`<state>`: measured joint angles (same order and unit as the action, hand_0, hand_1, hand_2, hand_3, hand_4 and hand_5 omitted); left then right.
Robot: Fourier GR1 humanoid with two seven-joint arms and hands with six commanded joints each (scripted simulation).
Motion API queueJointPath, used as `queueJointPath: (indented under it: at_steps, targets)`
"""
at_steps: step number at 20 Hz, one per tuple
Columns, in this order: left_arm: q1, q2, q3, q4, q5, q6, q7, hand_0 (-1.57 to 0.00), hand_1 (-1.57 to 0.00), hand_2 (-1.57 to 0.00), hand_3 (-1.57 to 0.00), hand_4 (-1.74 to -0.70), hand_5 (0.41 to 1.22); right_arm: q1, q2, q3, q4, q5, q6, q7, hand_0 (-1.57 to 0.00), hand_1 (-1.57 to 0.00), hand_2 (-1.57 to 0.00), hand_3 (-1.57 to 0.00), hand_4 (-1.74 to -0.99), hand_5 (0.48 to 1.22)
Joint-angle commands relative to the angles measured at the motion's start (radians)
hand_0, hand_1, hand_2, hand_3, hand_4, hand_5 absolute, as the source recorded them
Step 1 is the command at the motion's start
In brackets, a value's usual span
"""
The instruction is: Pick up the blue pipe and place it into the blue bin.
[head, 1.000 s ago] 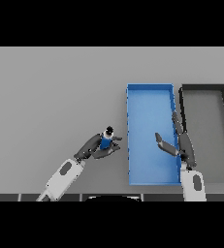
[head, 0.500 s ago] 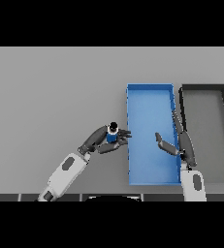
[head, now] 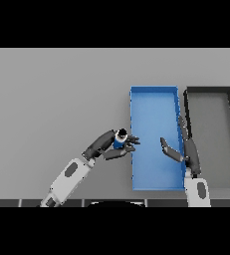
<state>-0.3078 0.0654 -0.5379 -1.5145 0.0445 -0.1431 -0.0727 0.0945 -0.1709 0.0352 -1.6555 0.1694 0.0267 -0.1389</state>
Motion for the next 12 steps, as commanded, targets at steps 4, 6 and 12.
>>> queueJointPath:
  at_steps: [4, 6, 12]
  targets:
    - [-0.008, -0.011, 0.012, 0.009, -0.014, -0.010, 0.010, -1.57, -1.57, -1.57, -1.57, -1.47, 1.220, 0.067, 0.041, 0.014, -0.049, 0.030, -0.049, 0.001, 0.00, 0.00, 0.00, 0.00, -1.191, 0.642]
    - [-0.001, -0.014, 0.016, 0.005, -0.014, -0.023, 0.000, -1.57, -1.57, -1.57, -1.57, -1.47, 1.220, 0.085, 0.033, 0.006, -0.084, 0.017, -0.048, -0.020, 0.00, 0.00, -0.02, 0.00, -1.187, 0.642]
    - [0.001, -0.033, 0.022, -0.005, -0.031, -0.044, 0.016, -1.57, -1.57, -1.57, -1.57, -1.47, 1.221, -0.001, -0.081, -0.003, -0.229, -0.374, 0.253, 0.106, 0.00, -0.02, -0.12, 0.00, -1.224, 0.600]
